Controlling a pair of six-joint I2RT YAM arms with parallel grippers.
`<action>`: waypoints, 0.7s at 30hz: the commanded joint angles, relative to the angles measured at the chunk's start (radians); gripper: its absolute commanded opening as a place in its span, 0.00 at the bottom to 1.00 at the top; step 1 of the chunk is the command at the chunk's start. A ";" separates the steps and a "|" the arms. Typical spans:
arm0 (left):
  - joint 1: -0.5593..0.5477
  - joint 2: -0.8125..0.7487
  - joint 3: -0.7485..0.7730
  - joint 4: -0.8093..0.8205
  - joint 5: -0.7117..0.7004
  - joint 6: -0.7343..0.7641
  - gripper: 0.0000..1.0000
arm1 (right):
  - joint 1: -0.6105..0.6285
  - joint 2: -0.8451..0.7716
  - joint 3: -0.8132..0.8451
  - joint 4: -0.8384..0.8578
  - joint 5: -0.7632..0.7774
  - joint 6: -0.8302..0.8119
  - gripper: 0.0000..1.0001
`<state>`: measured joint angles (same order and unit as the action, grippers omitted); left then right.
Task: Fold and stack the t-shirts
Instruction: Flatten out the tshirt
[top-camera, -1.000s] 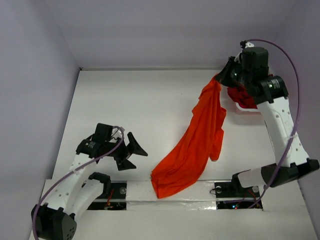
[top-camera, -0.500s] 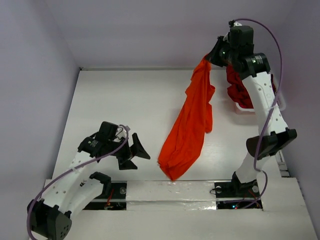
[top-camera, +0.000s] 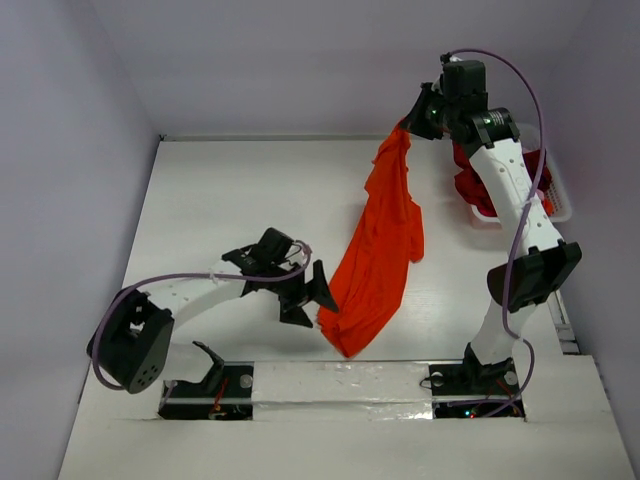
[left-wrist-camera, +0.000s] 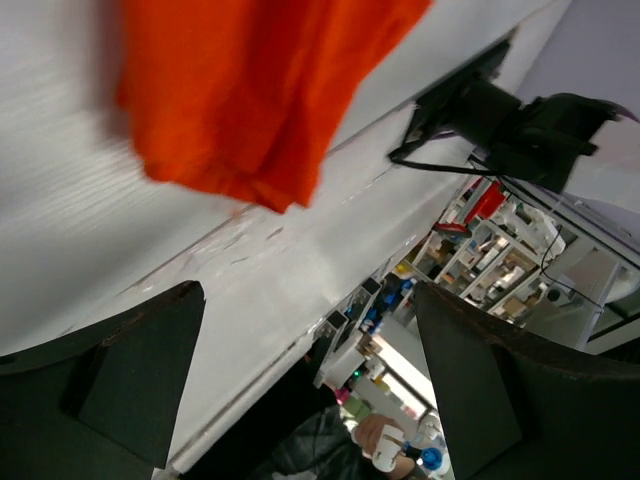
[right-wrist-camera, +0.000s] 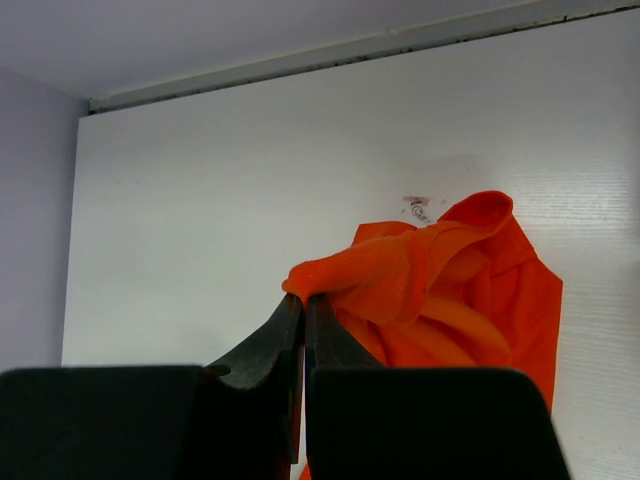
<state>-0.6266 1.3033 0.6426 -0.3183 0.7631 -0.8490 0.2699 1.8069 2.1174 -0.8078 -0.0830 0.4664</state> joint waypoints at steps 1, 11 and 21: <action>-0.021 0.008 0.138 0.074 0.002 -0.013 0.83 | 0.008 -0.029 0.016 0.073 0.015 -0.025 0.00; -0.068 0.014 0.143 0.010 -0.018 -0.015 0.77 | 0.008 -0.017 -0.011 0.107 0.012 -0.015 0.00; -0.139 0.132 0.265 -0.228 -0.333 0.156 0.72 | 0.008 -0.014 -0.007 0.105 0.017 -0.025 0.00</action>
<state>-0.7563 1.4322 0.8471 -0.4419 0.5686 -0.7723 0.2699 1.8072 2.0987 -0.7765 -0.0715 0.4561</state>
